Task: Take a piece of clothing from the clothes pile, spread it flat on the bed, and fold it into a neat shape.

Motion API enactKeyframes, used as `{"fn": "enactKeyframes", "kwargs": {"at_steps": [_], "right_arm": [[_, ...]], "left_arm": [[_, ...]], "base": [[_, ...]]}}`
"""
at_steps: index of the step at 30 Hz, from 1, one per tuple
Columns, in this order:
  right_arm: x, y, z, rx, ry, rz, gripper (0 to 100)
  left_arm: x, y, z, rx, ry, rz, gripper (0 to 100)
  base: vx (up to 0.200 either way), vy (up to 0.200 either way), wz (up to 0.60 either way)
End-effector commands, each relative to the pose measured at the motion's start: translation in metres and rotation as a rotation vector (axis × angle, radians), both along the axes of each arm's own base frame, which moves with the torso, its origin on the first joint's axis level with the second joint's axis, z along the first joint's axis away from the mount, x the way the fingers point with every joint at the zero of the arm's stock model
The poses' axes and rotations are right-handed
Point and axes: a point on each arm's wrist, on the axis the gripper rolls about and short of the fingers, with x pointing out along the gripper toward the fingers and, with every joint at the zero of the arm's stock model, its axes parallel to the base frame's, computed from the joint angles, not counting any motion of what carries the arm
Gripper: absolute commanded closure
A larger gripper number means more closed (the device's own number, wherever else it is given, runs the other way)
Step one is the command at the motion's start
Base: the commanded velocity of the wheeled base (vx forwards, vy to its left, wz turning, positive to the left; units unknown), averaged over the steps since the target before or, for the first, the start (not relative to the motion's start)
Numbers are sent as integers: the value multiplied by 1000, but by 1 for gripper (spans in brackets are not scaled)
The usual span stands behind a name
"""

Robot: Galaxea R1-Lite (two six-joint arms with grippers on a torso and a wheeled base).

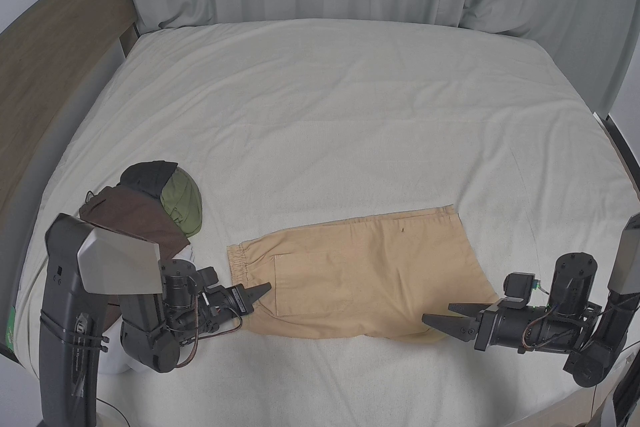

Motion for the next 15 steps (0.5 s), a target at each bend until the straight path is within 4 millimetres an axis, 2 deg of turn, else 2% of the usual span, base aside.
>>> {"fn": "enactKeyframes", "kwargs": {"at_steps": [1,10,15], "right_arm": [[0,0,0,0,1,0,0],[0,0,-3,-5,12,-1,0],[0,0,-3,-5,12,-1,0]], "left_arm": [[0,0,1,-2,-9,0,100],[-1,0,4,-1,-12,1,100],[-5,3,13,-4,-19,1,100]], "base": [[0,0,0],[0,0,0],[0,0,0]]}}
